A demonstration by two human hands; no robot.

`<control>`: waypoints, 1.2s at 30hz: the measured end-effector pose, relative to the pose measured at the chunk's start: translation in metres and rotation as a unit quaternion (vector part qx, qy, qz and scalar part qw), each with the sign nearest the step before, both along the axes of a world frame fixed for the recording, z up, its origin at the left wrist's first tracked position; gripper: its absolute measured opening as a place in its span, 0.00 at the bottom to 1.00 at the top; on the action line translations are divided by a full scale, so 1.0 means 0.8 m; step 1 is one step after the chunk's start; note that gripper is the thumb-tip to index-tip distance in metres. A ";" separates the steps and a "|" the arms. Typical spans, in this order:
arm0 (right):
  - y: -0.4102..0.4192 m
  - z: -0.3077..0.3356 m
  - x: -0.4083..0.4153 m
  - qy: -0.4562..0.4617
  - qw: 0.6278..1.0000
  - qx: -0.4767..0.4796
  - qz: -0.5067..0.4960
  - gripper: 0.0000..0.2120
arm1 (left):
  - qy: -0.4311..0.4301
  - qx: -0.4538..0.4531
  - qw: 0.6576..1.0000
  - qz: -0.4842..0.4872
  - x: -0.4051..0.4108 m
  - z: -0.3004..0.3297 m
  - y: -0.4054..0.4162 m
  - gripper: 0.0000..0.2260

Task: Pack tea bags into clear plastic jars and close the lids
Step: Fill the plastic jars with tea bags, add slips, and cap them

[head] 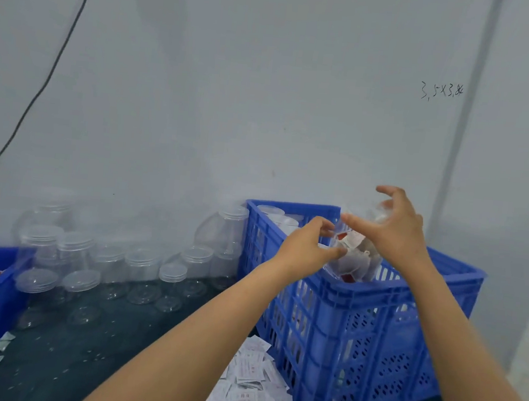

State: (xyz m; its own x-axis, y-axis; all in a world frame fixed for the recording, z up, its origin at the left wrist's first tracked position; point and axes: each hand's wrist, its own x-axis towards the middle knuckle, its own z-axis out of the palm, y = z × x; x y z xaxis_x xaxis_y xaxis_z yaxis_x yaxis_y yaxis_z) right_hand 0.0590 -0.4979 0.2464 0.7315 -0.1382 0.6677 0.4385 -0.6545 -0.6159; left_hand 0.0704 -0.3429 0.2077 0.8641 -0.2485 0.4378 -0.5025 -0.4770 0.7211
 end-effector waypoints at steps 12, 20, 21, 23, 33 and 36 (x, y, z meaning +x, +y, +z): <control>-0.025 -0.005 0.018 0.108 0.994 -0.024 -0.015 0.38 | 0.047 0.011 0.999 0.008 0.007 -0.011 -0.007 0.15; -0.006 -0.040 0.027 0.268 0.957 -0.094 0.062 0.37 | -0.003 0.094 0.995 0.038 -0.007 -0.011 -0.005 0.23; -0.005 -0.043 0.028 0.283 0.950 -0.122 0.059 0.36 | -0.003 0.093 0.995 0.033 -0.009 -0.011 -0.004 0.23; -0.003 -0.042 0.025 0.315 0.930 -0.179 0.057 0.31 | -0.003 0.111 0.993 0.027 -0.013 -0.012 -0.002 0.20; -0.005 -0.016 0.014 0.427 0.869 -0.222 0.112 0.30 | -0.085 0.218 0.971 0.042 -0.014 -0.010 -0.002 0.18; -0.010 -0.016 0.019 0.417 0.880 -0.203 0.099 0.24 | -0.092 0.194 0.976 0.034 -0.011 -0.014 -0.001 0.18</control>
State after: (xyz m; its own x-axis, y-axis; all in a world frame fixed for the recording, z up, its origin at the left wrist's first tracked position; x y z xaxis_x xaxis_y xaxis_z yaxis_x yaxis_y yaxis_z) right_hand 0.0741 -0.5063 0.2332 0.9736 0.1732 -0.1489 0.0744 -0.8567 -0.5104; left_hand 0.0616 -0.3437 0.1966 0.8005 -0.3707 0.4710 -0.5633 -0.7336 0.3801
